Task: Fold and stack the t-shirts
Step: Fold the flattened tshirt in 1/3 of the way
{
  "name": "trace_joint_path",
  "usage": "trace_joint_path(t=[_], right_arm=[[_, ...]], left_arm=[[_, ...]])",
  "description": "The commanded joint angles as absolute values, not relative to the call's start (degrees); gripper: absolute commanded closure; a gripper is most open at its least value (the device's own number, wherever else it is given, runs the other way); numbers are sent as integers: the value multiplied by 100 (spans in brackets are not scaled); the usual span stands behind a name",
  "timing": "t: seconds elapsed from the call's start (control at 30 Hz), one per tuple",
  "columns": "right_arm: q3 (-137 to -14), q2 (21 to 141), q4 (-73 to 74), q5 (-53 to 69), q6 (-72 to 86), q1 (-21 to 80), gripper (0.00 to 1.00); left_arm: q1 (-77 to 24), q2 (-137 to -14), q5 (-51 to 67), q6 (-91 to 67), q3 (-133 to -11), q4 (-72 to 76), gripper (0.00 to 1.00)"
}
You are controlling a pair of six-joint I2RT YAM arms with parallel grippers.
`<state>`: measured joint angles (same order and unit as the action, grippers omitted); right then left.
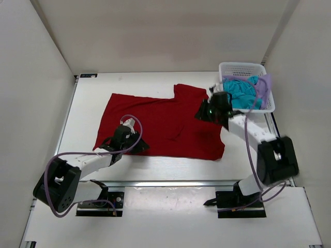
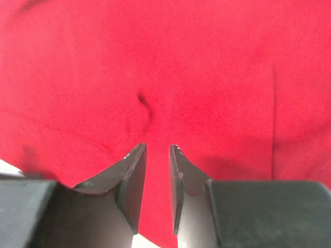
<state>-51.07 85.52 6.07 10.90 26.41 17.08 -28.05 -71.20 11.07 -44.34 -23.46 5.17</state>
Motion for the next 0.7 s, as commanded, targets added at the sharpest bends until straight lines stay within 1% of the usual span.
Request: trace_joint_path(t=[0.0, 0.07, 0.13, 0.2, 0.33, 0.37, 0.47, 0.5, 0.57, 0.6, 0.67], right_arm=[[-7246, 10367, 325, 905, 2268, 1292, 77], [-7757, 10825, 168, 583, 2198, 1187, 73], [-8286, 11266, 237, 413, 2110, 1091, 64], [-9241, 11985, 595, 317, 2040, 994, 59], [-11200, 13329, 1703, 255, 1925, 870, 56], [-11432, 13455, 1836, 255, 1855, 870, 56], [-12836, 14288, 2529, 10, 1679, 932, 54], [-13058, 14413, 2662, 18, 1644, 940, 54], [-14023, 14947, 3153, -150, 1643, 932, 54], [-14254, 15089, 3286, -132, 1670, 923, 54], [-15253, 15659, 4013, -114, 1775, 905, 54]], left_arm=[[-3076, -7330, 1396, -4254, -2575, 693, 73], [-3094, -7426, 1590, -4272, -2497, 782, 73], [-3129, -7436, 1670, -4272, -2549, 809, 72], [-3190, -7479, 1705, -4245, -2601, 808, 73], [-3208, -7611, 1819, -4271, -2610, 887, 72], [-3234, -7637, 1837, -4289, -2602, 922, 73], [-3208, -7743, 1845, -4280, -2619, 914, 74], [-3208, -7734, 1846, -4254, -2637, 914, 73], [-3155, -7787, 1872, -4280, -2602, 923, 73], [-3147, -7813, 1881, -4298, -2628, 932, 74], [-3112, -7831, 1863, -4281, -2645, 932, 73]])
